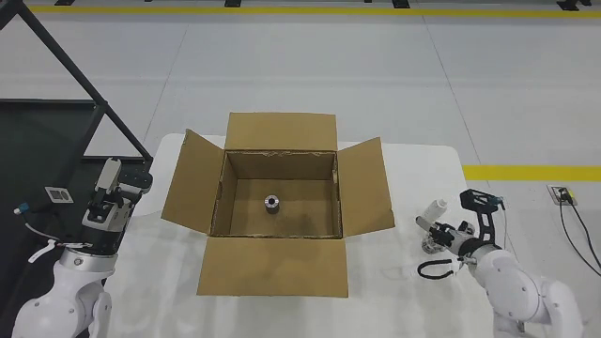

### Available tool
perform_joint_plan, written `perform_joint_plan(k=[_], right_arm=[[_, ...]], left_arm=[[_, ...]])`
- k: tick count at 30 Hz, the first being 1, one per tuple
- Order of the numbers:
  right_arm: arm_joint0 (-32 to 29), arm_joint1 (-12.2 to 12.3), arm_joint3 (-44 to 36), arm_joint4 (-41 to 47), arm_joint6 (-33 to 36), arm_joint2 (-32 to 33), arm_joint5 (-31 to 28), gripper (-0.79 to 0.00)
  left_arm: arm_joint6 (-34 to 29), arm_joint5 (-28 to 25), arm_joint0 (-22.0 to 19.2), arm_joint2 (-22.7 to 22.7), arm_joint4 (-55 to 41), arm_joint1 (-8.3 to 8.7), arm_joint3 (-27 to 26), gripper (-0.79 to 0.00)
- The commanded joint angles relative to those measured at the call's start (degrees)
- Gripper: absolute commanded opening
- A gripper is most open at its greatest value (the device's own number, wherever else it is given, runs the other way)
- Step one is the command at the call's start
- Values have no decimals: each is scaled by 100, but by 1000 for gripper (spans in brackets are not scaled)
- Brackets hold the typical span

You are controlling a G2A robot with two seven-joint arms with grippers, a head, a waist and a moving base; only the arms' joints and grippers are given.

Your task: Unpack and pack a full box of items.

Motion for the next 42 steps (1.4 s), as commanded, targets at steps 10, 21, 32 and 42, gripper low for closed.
perform_joint_plan(k=[10,21,32,42], right_arm=[[-3,58,-2132,761,-8,-803,-1135,0],[2187,-89,-145,411,633,-3273,-930,0],[3776,-567,2431,920,1,-4881,-467,0],[4199,-755,3207,1233,-283,-5165,-350,0]], left_arm=[[48,-96,201,-178,-146,0,-124,0],[274,-369,604,-612,-407,-15,-215,0],[343,-478,843,-714,-487,-41,-277,0],[326,-475,853,-709,-478,-42,-286,0]])
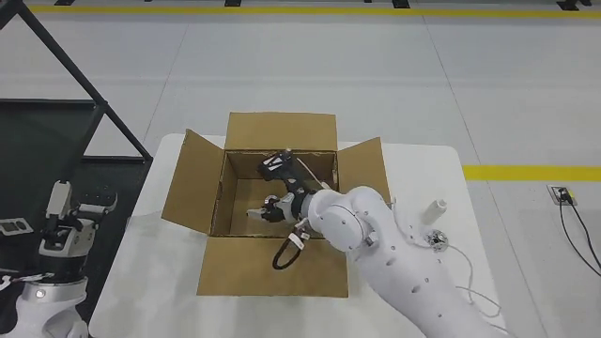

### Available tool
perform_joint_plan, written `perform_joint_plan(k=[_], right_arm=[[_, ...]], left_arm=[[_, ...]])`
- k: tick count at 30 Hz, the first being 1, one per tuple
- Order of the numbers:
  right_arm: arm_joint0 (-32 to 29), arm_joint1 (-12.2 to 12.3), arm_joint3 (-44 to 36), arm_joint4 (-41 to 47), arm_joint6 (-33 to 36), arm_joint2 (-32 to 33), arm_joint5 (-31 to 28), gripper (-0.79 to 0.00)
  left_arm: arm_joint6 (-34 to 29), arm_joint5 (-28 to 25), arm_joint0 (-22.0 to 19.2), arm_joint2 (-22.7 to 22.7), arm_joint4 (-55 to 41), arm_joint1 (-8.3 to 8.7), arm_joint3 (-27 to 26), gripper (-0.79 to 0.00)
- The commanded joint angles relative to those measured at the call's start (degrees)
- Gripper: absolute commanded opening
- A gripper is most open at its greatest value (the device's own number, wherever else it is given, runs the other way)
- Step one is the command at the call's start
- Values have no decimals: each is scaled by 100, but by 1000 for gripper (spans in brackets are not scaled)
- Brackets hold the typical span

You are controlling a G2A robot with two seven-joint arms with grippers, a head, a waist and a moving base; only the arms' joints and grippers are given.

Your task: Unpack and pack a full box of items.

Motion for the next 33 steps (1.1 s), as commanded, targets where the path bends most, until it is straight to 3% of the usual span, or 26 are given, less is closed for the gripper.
perform_joint_plan(k=[1,12,18,23,33], right_arm=[[0,0,0,-1,0,0,-1,0],[-56,0,1,-4,-88,-9,-66,0],[178,-112,484,-54,-216,-195,-89,0],[759,-397,1296,-58,-30,-721,21,0],[1805,-1194,3453,278,-64,-1554,-70,0]], left_arm=[[0,0,0,0,0,0,0,0],[0,21,4,7,6,-1,-12,0],[22,63,20,10,19,-9,-82,0],[92,20,79,-57,-13,-20,-69,0],[153,-71,219,-189,-100,-42,-99,0]])
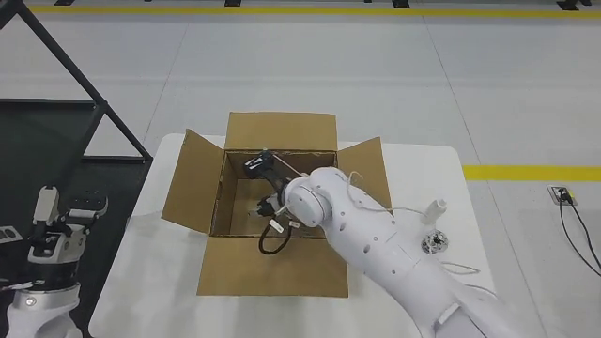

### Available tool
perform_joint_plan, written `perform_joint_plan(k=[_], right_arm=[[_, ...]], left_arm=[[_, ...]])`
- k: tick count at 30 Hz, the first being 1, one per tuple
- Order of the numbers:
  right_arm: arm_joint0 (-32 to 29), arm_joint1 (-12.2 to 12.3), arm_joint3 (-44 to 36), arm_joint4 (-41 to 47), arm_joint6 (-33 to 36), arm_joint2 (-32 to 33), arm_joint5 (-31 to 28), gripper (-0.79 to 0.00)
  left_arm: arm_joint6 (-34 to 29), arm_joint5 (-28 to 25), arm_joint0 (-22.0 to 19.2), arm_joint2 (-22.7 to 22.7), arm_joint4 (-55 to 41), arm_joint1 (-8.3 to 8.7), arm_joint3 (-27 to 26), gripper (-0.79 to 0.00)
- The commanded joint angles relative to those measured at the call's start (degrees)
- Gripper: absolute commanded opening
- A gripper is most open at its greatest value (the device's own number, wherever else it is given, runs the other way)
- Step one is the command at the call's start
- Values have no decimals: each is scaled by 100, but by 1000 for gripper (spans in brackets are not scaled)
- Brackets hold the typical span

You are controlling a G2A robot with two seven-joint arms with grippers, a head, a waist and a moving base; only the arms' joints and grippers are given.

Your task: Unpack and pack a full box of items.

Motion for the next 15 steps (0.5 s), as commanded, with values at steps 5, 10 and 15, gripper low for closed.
perform_joint_plan(k=[5,10,15], right_arm=[[271,-457,996,72,-232,-311,51,0],[331,-779,1657,136,-655,-426,51,0],[331,-1042,2145,224,-1034,-450,108,0]], left_arm=[[69,-13,31,-21,-2,-11,-20,0],[69,-13,31,-21,-2,-11,-20,0],[36,30,41,8,21,-13,-54,0]])
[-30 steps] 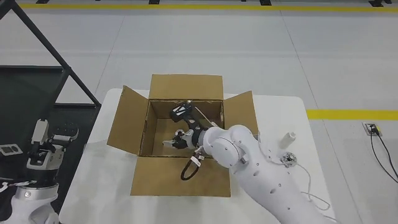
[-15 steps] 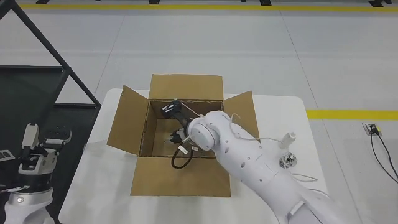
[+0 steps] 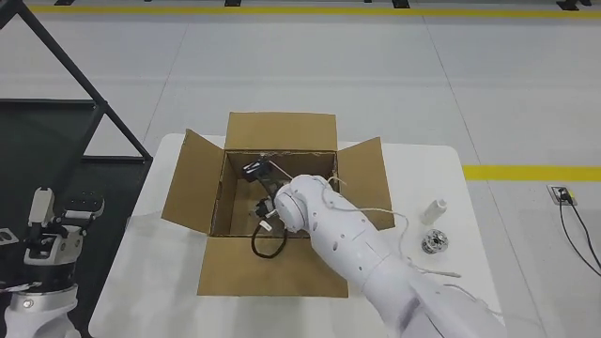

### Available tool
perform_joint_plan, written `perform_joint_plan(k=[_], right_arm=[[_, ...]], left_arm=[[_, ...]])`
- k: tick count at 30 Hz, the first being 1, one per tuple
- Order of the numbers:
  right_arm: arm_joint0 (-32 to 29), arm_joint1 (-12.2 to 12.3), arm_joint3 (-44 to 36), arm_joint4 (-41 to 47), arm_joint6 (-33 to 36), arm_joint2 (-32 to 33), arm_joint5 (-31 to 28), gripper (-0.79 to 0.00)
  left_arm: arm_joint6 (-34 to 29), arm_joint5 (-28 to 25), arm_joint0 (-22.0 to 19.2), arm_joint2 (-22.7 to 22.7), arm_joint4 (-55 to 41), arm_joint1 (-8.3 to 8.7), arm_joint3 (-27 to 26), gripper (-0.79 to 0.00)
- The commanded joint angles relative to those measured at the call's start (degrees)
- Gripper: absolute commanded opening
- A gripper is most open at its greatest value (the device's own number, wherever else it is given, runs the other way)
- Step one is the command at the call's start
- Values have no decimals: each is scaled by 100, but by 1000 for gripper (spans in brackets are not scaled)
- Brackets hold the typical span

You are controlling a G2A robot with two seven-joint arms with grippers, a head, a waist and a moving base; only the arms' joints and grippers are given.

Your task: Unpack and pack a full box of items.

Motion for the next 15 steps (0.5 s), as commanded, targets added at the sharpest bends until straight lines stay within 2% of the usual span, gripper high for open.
perform_joint_plan(k=[1,4,6,7,10,13,15], right_arm=[[3,-79,161,33,-97,3,-2,0],[-1,-195,402,99,-257,27,11,0],[0,-257,545,134,-347,47,-12,-46],[3,-285,611,140,-395,55,10,-105],[15,-357,771,159,-494,82,25,-191],[25,-409,905,197,-612,127,52,-342],[32,-435,986,217,-701,159,103,-397]], left_arm=[[5,19,7,22,27,-5,-20,0],[21,21,6,46,59,-12,-31,0],[33,28,7,49,79,-15,-34,0],[35,38,8,52,76,-17,-35,0],[53,44,12,47,85,-23,-29,0],[50,45,15,49,83,-28,-24,0],[47,47,16,48,83,-31,-25,0]])
